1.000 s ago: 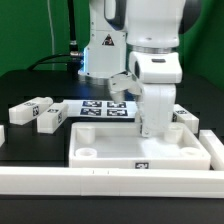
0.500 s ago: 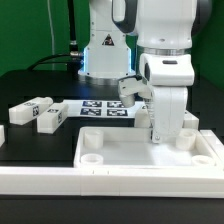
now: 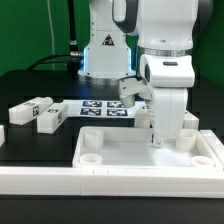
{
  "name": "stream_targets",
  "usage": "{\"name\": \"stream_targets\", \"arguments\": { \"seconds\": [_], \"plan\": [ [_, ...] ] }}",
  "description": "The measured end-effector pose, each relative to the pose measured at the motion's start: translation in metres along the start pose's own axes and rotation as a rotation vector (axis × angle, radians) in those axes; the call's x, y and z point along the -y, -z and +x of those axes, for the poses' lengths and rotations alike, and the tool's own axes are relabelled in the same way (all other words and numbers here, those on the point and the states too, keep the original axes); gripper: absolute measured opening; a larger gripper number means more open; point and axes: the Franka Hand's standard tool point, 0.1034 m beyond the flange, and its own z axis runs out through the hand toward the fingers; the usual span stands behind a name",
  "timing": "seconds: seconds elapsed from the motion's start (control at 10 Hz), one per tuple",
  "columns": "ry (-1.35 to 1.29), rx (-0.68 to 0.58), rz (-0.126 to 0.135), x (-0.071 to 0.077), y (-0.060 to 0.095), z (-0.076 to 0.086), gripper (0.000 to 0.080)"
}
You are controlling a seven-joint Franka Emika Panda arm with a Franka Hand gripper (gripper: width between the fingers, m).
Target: Assemble desk
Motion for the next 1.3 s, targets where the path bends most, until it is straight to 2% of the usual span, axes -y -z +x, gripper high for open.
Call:
{"name": "stream_targets", "arguments": {
  "seconds": [0.1,0.2,0.3,0.4,0.7,0.9,1.1,1.3],
  "plan": [
    [0.0,0.0,0.0,0.0,0.0,0.0,0.0404],
    [0.0,0.0,0.0,0.0,0.0,-0.001,0.0579],
    [-0.006,0.003,-0.004,0.0,0.005,-0.002,0.0579],
    [-0.007,0.006,-0.005,0.0,0.011,0.0,0.064],
    [-0.081,0.01,-0.027,0.005,0.031,0.007,0.0648],
    [-0.159,0.007,-0.047,0.008,0.044,0.021,0.0649],
    [-0.198,-0.001,-0.062,0.007,0.048,0.04,0.0649],
    [-0.223,-0.001,-0.06,0.008,0.047,0.037,0.0649]
  ]
}}
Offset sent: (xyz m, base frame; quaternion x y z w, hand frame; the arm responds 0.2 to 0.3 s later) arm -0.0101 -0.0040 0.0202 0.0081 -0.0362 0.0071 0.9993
